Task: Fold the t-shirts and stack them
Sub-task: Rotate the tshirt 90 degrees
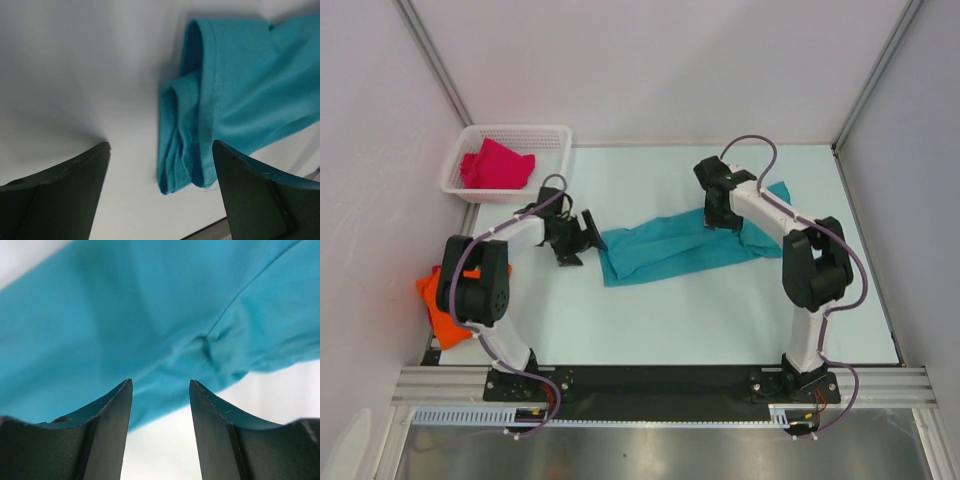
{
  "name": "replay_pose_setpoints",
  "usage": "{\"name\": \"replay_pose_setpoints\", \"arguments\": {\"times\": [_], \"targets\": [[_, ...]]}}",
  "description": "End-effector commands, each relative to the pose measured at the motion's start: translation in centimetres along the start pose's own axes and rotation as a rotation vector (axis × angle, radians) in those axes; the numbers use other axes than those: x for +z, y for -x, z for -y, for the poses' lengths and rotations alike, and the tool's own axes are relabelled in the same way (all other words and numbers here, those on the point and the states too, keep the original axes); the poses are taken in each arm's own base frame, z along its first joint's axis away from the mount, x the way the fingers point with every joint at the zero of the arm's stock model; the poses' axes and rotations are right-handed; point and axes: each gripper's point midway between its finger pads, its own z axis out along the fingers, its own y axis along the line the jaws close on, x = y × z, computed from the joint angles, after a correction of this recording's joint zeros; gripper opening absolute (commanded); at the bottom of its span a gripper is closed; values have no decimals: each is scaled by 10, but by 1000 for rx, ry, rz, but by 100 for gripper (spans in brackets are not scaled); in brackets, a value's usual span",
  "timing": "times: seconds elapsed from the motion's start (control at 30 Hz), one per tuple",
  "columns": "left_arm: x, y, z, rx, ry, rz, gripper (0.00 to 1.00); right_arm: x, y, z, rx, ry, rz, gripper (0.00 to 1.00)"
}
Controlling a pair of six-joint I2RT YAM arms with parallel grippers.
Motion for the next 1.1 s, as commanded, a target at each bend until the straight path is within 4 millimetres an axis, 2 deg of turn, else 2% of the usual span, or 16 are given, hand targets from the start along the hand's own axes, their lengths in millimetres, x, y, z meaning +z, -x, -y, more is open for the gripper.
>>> {"name": "replay_pose_setpoints", "arguments": {"times": [0.0, 0.17, 0.2, 0.5, 0.57, 0.6, 0.63, 0.67, 0.73, 0.87, 0.97, 1.0, 1.07], "targets": [[16, -11, 43, 48, -67, -22, 91, -48, 11, 0, 80, 103, 91, 54], [36, -26, 45, 44, -46, -40, 91, -77, 2, 8, 75, 132, 129, 55], [36, -27, 44, 45, -41, -39, 91, -85, 2, 11, 79, 141, 143, 55], [37, -26, 41, 44, -16, -14, 89, -109, -11, 37, 87, 135, 162, 55], [43, -26, 42, 47, -37, -16, 70, -118, -13, 40, 93, 146, 164, 55], [46, -27, 44, 44, -52, -25, 35, -121, -14, 43, 98, 146, 166, 55], [55, -29, 43, 22, -58, -31, 15, -125, -15, 46, 96, 145, 163, 55], [61, -31, 42, 10, -62, -46, 1, -132, -15, 48, 101, 152, 176, 54], [76, -40, 42, -4, -70, -100, 0, -141, -15, 54, 105, 152, 186, 55], [86, -53, 43, 3, -52, -117, 0, -162, -14, 64, 129, 177, 221, 56], [80, -58, 41, 8, -39, -107, 0, -170, -13, 68, 131, 188, 236, 57], [71, -57, 45, 15, -50, -90, 0, -170, -13, 68, 127, 187, 235, 57], [62, -68, 35, 6, -30, -93, 0, -169, -11, 68, 113, 180, 241, 57]]}}
